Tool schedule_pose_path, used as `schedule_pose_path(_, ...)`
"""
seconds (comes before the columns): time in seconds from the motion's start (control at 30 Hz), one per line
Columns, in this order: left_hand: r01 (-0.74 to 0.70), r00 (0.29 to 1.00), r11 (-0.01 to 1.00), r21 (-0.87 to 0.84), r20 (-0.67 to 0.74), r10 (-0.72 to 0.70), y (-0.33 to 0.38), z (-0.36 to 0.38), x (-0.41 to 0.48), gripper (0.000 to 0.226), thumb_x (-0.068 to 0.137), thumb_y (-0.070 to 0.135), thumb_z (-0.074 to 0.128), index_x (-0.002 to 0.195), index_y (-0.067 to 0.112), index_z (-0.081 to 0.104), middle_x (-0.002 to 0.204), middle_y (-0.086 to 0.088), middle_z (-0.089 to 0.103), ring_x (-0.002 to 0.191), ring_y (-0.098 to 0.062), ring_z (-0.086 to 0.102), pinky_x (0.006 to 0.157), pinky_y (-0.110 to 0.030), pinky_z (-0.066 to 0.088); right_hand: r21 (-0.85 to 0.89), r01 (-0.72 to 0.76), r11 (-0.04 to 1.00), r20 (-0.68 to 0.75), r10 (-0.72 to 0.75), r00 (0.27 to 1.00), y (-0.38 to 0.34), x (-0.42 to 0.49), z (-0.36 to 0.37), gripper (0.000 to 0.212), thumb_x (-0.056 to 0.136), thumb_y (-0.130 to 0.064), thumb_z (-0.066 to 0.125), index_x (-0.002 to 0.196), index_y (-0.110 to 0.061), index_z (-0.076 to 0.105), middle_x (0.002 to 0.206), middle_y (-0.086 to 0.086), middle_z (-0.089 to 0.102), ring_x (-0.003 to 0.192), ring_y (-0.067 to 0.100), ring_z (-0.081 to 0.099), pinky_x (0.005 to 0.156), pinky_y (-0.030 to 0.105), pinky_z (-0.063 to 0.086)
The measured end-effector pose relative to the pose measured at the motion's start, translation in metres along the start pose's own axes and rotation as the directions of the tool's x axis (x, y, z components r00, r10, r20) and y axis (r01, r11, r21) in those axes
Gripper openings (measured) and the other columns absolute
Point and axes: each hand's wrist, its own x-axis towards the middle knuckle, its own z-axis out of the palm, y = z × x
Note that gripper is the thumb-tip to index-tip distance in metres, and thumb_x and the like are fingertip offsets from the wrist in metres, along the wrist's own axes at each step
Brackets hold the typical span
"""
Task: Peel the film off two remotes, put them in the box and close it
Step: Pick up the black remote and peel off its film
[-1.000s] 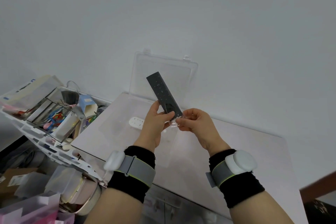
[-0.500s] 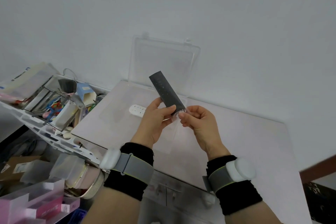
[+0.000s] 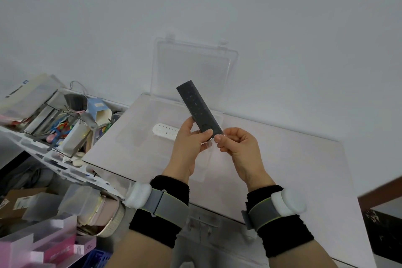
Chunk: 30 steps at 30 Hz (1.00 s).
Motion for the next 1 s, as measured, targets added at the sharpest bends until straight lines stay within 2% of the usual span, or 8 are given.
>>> schedule_pose_path(0.23, 0.070, 0.998, 0.996, -0.058, 0.014, -0.069, 0.004, -0.004, 0.001, 0.040, 0.091, 0.008, 0.062, 0.130, 0.014, 0.055, 0.111, -0.014, 0.071, 0.090, -0.024, 0.071, 0.083, -0.033, 0.059, -0.040, 0.045, 0.998, -0.012, -0.046, 0.999, -0.007, 0.000, 0.006, 0.031, 0.076, -0.002, 0.078, 0.100, -0.001, 0.059, 0.065, 0.009, 0.067, 0.053, 0.016, 0.060, 0.056, 0.025, 0.053)
schedule_pose_path(0.47, 0.145, 0.988, 0.970, -0.197, 0.080, -0.132, 0.007, -0.008, -0.002, 0.037, 0.092, 0.005, 0.060, 0.129, 0.009, 0.056, 0.109, -0.015, 0.072, 0.085, -0.023, 0.071, 0.081, -0.035, 0.057, 0.001, 0.094, 0.996, -0.002, -0.094, 0.996, -0.008, 0.000, 0.010, 0.026, 0.077, 0.002, 0.075, 0.094, -0.006, 0.058, 0.058, 0.002, 0.066, 0.050, 0.015, 0.058, 0.053, 0.025, 0.050)
schedule_pose_path(0.6, 0.142, 0.989, 0.945, -0.294, 0.078, -0.125, 0.011, -0.010, -0.002, 0.039, 0.091, 0.002, 0.059, 0.130, 0.005, 0.054, 0.108, -0.019, 0.072, 0.084, -0.025, 0.070, 0.078, -0.034, 0.058, 0.089, 0.051, 0.995, 0.042, -0.055, 0.998, -0.008, -0.002, 0.012, 0.024, 0.077, 0.002, 0.075, 0.096, -0.006, 0.062, 0.070, 0.006, 0.072, 0.063, 0.017, 0.066, 0.062, 0.026, 0.055)
schedule_pose_path(0.67, 0.103, 0.995, 0.955, -0.279, 0.037, -0.097, 0.014, -0.010, -0.001, 0.039, 0.091, 0.001, 0.059, 0.129, 0.007, 0.052, 0.111, -0.019, 0.070, 0.083, -0.024, 0.072, 0.077, -0.034, 0.058, 0.110, 0.029, 0.993, 0.079, -0.038, 0.996, -0.009, -0.002, 0.011, 0.023, 0.078, 0.003, 0.073, 0.096, -0.008, 0.065, 0.077, 0.009, 0.072, 0.069, 0.019, 0.068, 0.067, 0.027, 0.056)
schedule_pose_path(0.83, 0.053, 0.999, 0.985, -0.162, -0.001, -0.054, 0.016, -0.003, -0.004, 0.041, 0.092, 0.005, 0.060, 0.131, 0.014, 0.050, 0.116, -0.017, 0.069, 0.095, -0.031, 0.071, 0.091, -0.044, 0.056, 0.112, 0.018, 0.994, 0.077, -0.027, 0.997, -0.013, 0.005, 0.008, 0.030, 0.076, 0.011, 0.069, 0.104, 0.002, 0.064, 0.083, 0.015, 0.067, 0.068, 0.020, 0.061, 0.065, 0.028, 0.052)
schedule_pose_path(1.0, 0.044, 0.999, 0.978, -0.206, -0.021, -0.049, 0.020, -0.003, -0.004, 0.037, 0.093, 0.008, 0.060, 0.129, 0.007, 0.051, 0.114, -0.018, 0.069, 0.096, -0.030, 0.070, 0.090, -0.042, 0.057, 0.106, -0.044, 0.993, 0.157, 0.027, 0.987, -0.016, 0.007, 0.002, 0.026, 0.079, 0.012, 0.066, 0.101, 0.000, 0.065, 0.075, 0.008, 0.066, 0.065, 0.018, 0.060, 0.064, 0.026, 0.052)
